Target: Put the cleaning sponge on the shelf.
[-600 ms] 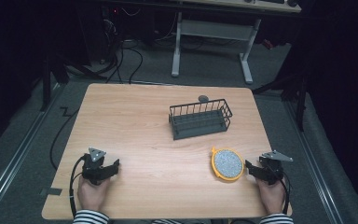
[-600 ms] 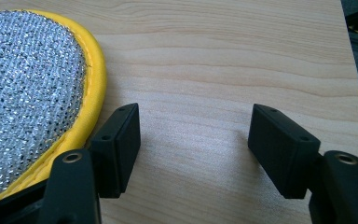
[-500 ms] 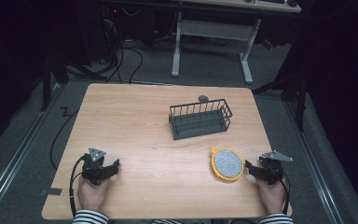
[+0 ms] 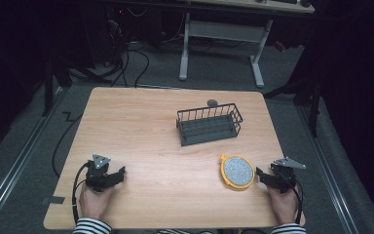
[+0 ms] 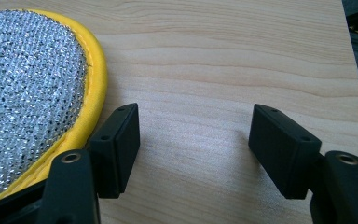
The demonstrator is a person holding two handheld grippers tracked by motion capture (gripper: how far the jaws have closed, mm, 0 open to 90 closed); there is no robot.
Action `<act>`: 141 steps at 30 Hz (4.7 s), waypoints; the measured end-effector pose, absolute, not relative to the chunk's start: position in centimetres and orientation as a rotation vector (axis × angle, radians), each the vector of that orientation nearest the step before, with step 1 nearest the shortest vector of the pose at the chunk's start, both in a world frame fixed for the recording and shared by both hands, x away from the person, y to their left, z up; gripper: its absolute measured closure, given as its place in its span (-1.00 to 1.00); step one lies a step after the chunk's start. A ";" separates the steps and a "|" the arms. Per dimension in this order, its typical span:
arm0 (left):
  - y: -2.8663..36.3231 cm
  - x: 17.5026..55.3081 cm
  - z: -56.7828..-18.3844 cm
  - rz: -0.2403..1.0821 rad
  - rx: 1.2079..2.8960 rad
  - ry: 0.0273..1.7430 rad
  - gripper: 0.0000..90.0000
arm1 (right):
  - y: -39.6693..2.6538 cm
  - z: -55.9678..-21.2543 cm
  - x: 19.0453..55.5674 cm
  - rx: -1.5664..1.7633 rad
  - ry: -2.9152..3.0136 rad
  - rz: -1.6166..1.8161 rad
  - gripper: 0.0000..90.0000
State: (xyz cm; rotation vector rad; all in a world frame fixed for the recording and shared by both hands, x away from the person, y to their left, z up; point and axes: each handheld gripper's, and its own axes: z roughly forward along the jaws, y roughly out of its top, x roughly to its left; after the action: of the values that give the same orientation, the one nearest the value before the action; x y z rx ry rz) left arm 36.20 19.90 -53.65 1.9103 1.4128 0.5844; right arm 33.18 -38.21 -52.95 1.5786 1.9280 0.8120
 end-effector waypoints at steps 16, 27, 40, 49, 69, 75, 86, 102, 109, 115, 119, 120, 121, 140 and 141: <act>19.1 36.3 -52.7 0.534 1.914 1.383 -0.29 | -38.2 -52.9 33.2 1.575 1.934 0.814 -0.25; 17.4 37.0 -51.0 0.490 1.916 1.335 -0.27 | -38.2 -52.9 33.1 1.572 1.937 0.814 -0.25; 16.4 37.5 -49.0 0.446 1.884 1.300 -0.26 | -38.2 -52.9 33.1 1.570 1.938 0.815 -0.26; 15.7 38.6 -46.9 0.411 1.862 1.289 -0.26 | -38.2 -52.9 33.1 1.567 1.941 0.816 -0.26; 10.7 43.0 -41.2 0.307 1.888 1.198 -0.23 | -38.1 -52.9 33.2 1.567 1.943 0.818 -0.25; 9.2 43.8 -40.8 0.304 1.936 1.180 -0.22 | -38.1 -52.9 33.2 1.570 1.941 0.818 -0.25; 5.7 46.2 -39.2 0.267 1.997 1.145 -0.23 | -38.1 -52.9 33.2 1.569 1.941 0.818 -0.25; 0.1 48.9 -37.7 0.289 2.093 1.156 -0.23 | -38.2 -52.9 33.1 1.566 1.950 0.829 -0.27; -0.9 51.0 -39.0 0.295 2.134 1.223 -0.22 | -38.2 -52.9 33.1 1.563 1.951 0.829 -0.27; -0.4 52.8 -40.5 0.313 2.175 1.308 -0.17 | -38.2 -52.9 33.1 1.563 1.952 0.826 -0.27; -0.3 53.4 -41.4 0.344 2.203 1.322 -0.09 | -38.2 -52.9 33.1 1.563 1.952 0.826 -0.27; -0.3 53.4 -41.4 0.344 2.203 1.322 -0.07 | -38.2 -52.9 33.1 1.563 1.952 0.826 -0.27; -0.3 53.6 -41.5 0.335 2.194 1.313 -0.05 | -38.2 -52.9 33.1 1.563 1.952 0.825 -0.27; -2.4 54.5 -43.6 0.340 2.270 1.315 0.30 | -38.2 -52.9 33.1 1.553 1.960 0.831 -0.27; -2.4 54.5 -43.6 0.340 2.270 1.315 0.32 | -38.2 -52.9 33.1 1.553 1.960 0.831 -0.27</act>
State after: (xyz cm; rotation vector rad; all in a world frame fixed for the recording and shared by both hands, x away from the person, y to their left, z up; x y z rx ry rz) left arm 54.48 -2.42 -43.60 2.2695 1.3151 0.3404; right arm 33.14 -38.17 -52.95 1.5531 1.9603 0.8308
